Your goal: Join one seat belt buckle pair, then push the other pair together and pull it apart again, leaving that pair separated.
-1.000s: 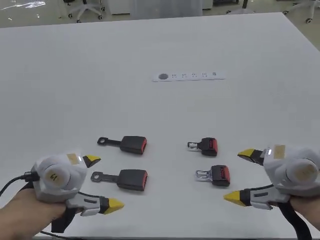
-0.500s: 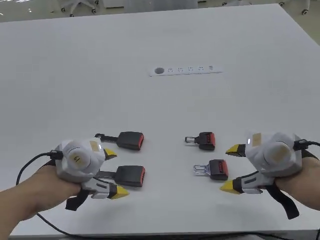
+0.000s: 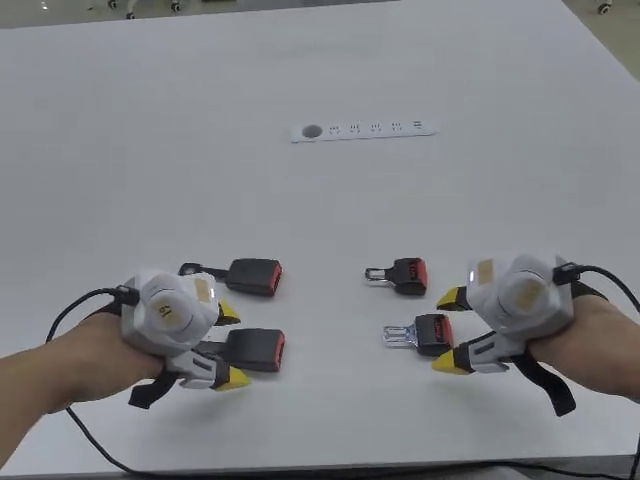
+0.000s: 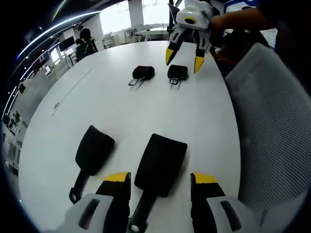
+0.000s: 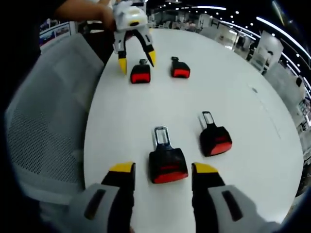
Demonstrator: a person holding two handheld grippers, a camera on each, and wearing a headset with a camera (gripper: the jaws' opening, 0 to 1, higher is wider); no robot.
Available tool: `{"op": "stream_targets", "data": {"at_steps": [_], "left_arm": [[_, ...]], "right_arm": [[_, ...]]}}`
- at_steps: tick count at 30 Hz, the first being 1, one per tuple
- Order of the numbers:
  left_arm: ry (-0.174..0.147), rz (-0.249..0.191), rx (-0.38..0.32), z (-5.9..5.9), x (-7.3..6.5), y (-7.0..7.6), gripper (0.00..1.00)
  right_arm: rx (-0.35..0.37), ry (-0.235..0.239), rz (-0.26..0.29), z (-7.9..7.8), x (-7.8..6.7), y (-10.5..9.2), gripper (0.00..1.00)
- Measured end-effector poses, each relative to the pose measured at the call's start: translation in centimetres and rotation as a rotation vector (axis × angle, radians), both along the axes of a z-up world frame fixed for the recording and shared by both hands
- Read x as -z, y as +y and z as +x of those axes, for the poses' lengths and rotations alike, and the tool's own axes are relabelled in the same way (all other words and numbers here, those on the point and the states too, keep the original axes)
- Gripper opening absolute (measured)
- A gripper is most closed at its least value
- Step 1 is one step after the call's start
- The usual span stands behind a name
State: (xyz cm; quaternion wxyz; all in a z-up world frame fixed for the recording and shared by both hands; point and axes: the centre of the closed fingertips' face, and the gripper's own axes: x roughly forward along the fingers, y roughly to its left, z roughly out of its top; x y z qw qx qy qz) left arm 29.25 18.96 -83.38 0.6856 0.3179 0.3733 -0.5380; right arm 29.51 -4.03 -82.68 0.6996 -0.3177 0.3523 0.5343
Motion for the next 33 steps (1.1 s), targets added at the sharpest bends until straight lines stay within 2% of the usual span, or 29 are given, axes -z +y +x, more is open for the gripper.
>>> {"op": "stream_targets", "data": {"at_steps": [2, 4, 12, 14, 18, 26, 29, 33], "left_arm": [[0.003, 0.022, 0.039, -0.3, 0.2, 0.0, 0.49], [0.0, 0.028, 0.05, -0.3, 0.2, 0.1, 0.48], [-0.005, 0.052, 0.065, 0.4, 0.9, 0.4, 0.43], [0.004, 0.043, 0.059, 0.5, 0.8, 0.4, 0.41], [0.012, 0.042, 0.066, 0.5, 0.8, 0.3, 0.41], [0.011, 0.045, 0.094, 0.3, 0.8, 0.1, 0.36], [0.017, 0.051, 0.07, 0.3, 0.9, 0.1, 0.35], [0.008, 0.053, 0.068, 0.2, 0.9, 0.2, 0.34]], "right_arm": [[-0.027, -0.004, -0.022, 0.2, 0.2, -0.1, 0.47], [-0.044, 0.009, -0.032, 0.4, 0.6, -0.3, 0.46], [-0.104, 0.058, -0.084, 0.2, 1.8, -0.4, 0.4], [-0.106, 0.065, -0.091, 0.3, 2.0, -0.4, 0.39], [-0.064, 0.093, -0.062, 0.3, 2.0, -0.4, 0.35], [-0.111, 0.092, -0.068, 0.2, 2.0, -0.6, 0.34], [-0.119, 0.094, -0.06, 0.2, 2.0, -0.6, 0.34], [-0.125, 0.09, -0.06, 0.2, 2.0, -0.5, 0.34]]}}
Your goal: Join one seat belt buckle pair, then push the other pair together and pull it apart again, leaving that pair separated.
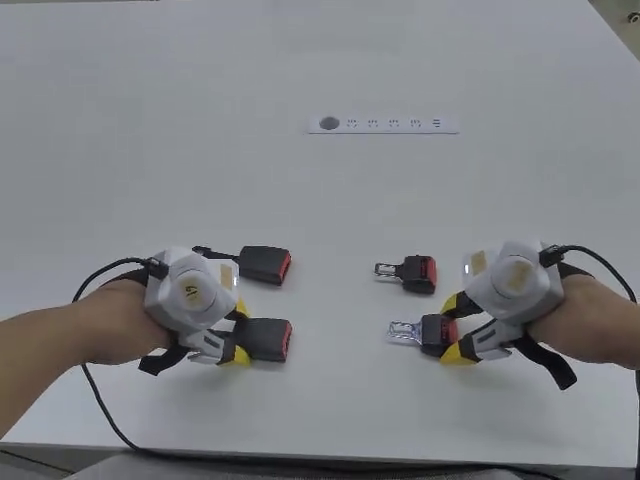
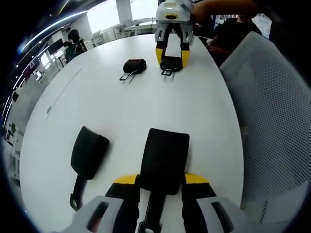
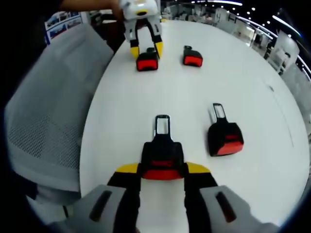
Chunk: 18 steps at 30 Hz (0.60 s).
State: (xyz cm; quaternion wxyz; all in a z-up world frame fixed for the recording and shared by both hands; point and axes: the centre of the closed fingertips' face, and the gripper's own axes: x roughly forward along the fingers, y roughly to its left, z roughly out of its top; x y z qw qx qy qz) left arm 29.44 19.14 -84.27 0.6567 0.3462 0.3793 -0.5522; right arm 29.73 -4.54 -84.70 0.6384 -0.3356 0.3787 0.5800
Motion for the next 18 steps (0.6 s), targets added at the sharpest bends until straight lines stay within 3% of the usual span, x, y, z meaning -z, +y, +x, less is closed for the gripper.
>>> {"op": "stream_targets", "data": {"at_steps": [18], "left_arm": [[0.009, -0.007, -0.016, -0.06, 0.06, 0.04, 0.33]], "right_arm": [[-0.025, -0.01, -0.031, -0.22, -0.06, 0.22, 0.34]]}}
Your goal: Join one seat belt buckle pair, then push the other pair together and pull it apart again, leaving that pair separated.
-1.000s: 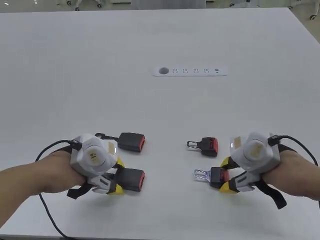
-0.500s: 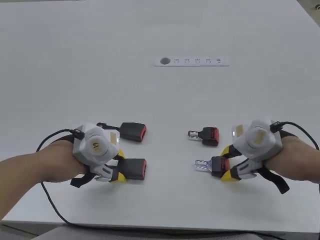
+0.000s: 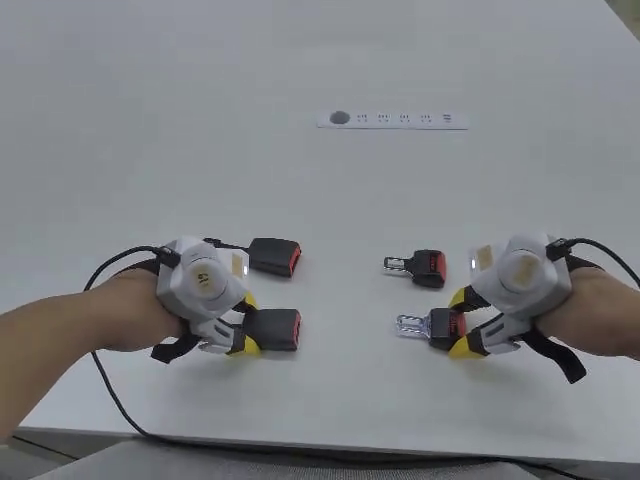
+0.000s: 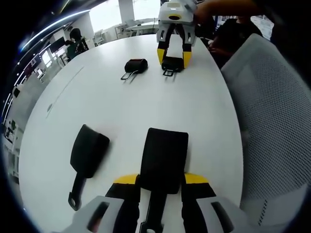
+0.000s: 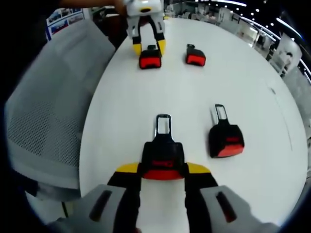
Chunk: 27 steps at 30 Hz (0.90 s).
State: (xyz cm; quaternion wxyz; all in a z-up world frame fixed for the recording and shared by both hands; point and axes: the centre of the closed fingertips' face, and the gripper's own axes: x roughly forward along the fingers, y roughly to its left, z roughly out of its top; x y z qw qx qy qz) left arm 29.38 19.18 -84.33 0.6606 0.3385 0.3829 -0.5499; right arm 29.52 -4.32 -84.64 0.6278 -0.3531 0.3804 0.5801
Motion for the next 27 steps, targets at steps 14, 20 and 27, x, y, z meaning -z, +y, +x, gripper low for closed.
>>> {"op": "stream_targets", "data": {"at_steps": [14, 20, 27], "left_arm": [[0.015, 0.015, 0.004, 0.0, 0.1, 0.0, 0.34], [0.015, 0.026, 0.011, -0.1, 0.1, -0.1, 0.34], [0.014, 0.026, 0.008, -0.1, 0.1, -0.1, 0.33]], "right_arm": [[-0.014, -0.02, 0.029, -0.7, -0.1, 3.4, 0.34], [-0.007, -0.018, 0.056, -0.9, -0.1, 5.3, 0.34], [-0.008, -0.023, 0.073, -1.0, -0.2, 7.3, 0.34]]}}
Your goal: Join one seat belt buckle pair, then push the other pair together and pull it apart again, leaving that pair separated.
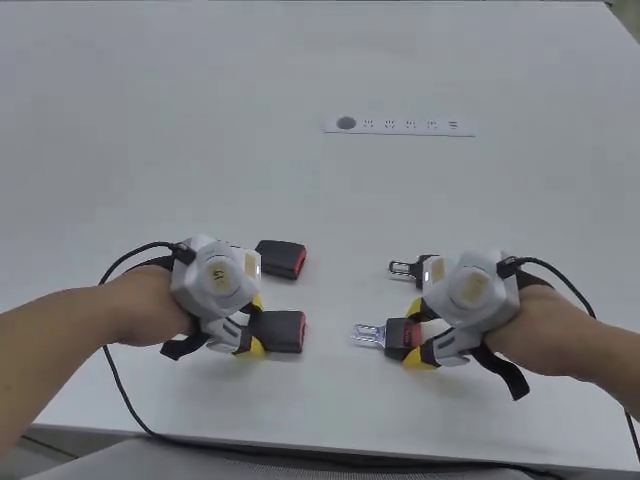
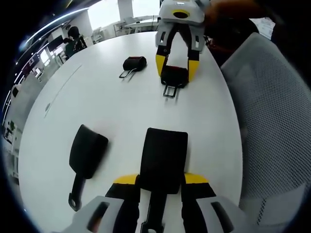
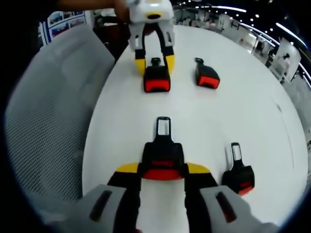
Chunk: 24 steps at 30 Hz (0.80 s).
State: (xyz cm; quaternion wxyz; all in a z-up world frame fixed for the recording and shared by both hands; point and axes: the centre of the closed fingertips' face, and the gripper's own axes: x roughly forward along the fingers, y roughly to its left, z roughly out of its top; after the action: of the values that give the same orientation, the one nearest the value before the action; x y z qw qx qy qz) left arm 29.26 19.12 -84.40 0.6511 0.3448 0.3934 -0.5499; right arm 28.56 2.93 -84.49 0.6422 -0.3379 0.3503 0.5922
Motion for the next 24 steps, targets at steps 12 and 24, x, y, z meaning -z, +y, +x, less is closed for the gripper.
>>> {"op": "stream_targets", "data": {"at_steps": [12, 24], "left_arm": [[0.002, 0.012, 0.002, 0.0, 0.0, 0.0, 0.33], [0.007, 0.037, 0.012, 0.1, 0.1, 0.0, 0.33]], "right_arm": [[-0.032, -0.009, 0.016, -0.1, 0.1, 3.7, 0.34], [-0.052, -0.008, 0.032, 0.0, 0.0, 6.0, 0.34]]}}
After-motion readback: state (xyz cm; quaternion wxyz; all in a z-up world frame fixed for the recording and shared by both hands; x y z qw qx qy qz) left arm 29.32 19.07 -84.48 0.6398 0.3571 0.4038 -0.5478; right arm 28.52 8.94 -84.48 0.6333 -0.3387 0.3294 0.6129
